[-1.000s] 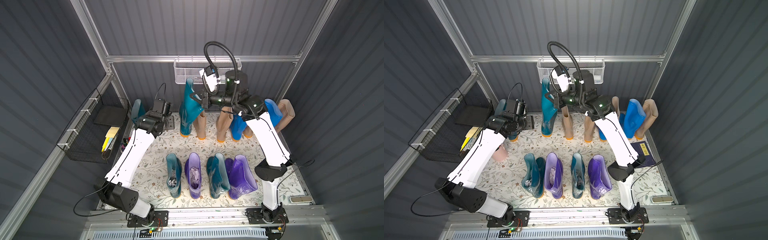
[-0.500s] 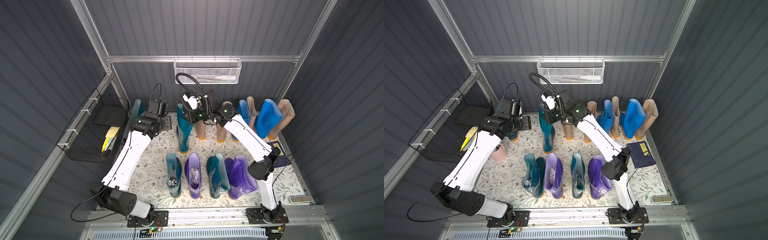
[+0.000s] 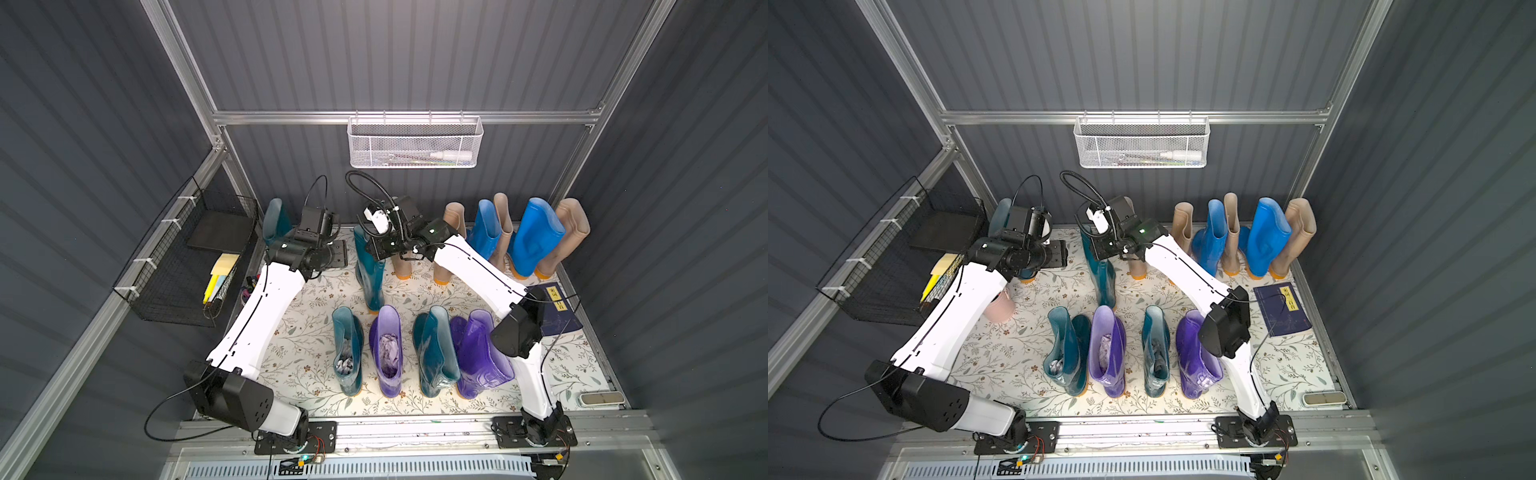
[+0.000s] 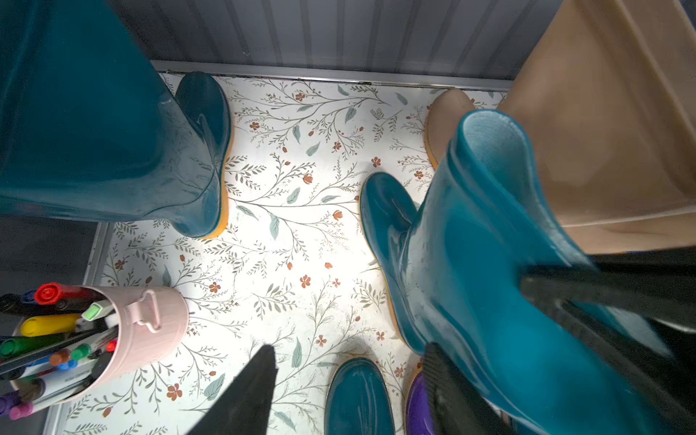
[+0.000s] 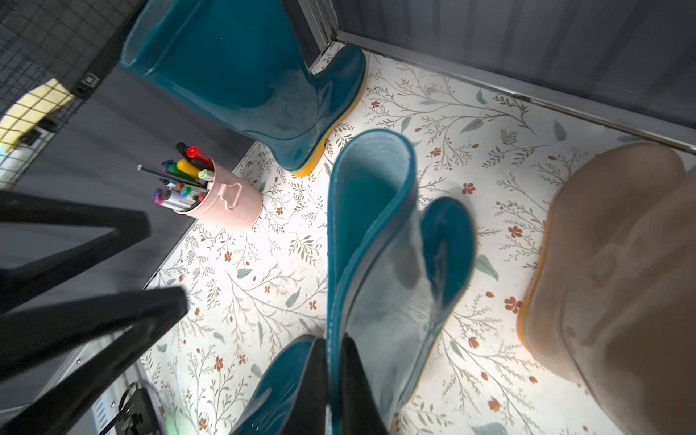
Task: Match and arrange rain boots in pairs
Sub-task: Place the rain boot at the center of the board, then pick up the rain boot at the center of the board.
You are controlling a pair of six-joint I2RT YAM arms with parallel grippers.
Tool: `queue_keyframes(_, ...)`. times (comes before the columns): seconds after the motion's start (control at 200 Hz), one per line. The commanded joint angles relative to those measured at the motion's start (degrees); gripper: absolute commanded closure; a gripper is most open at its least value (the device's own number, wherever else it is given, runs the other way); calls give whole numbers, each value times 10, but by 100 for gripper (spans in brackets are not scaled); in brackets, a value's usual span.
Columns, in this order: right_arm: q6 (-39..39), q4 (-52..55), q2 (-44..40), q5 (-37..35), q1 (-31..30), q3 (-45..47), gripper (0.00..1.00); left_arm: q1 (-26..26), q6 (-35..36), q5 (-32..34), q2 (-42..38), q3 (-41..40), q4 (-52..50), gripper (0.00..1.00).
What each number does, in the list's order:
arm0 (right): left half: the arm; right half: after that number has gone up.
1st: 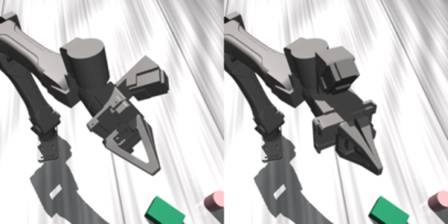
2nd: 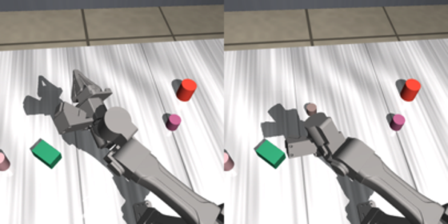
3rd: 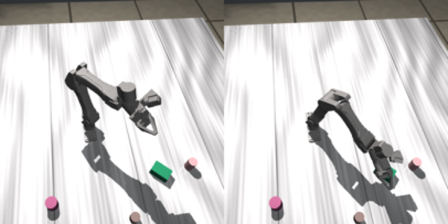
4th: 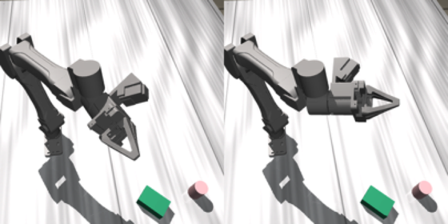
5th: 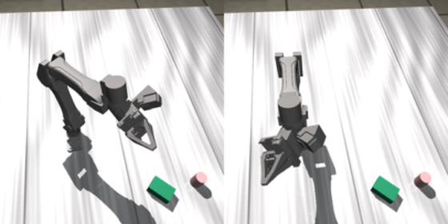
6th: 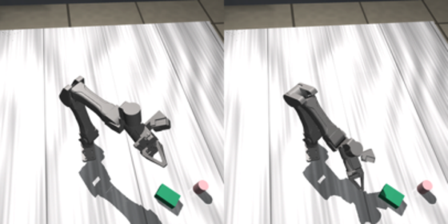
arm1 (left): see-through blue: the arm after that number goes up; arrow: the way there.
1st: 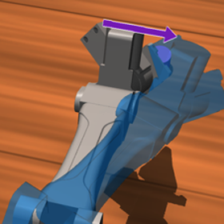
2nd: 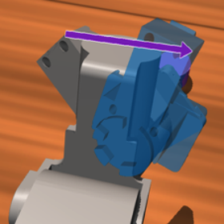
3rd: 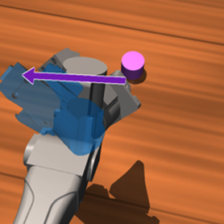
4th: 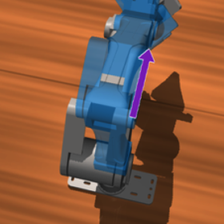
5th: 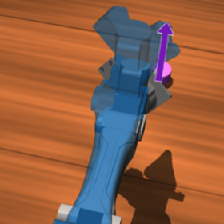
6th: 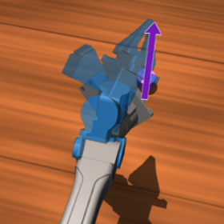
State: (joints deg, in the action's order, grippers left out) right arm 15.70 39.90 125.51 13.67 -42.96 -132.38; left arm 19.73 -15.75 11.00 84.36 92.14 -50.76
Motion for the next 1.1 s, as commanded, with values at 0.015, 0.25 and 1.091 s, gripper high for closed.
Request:
queue_keyframes(0.015, 13, -65, 2, -16, -1, -40, 100, 0, -12, -21, -6, -2, 12, 35)
queue_keyframes(0.25, 30, -74, 21, -16, -1, -54, 88, 1, -22, -32, 3, 8, 13, 32)
queue_keyframes(1.091, 77, -197, -298, -25, 68, 320, 32, 17, -83, -91, 75, 66, 80, 16)
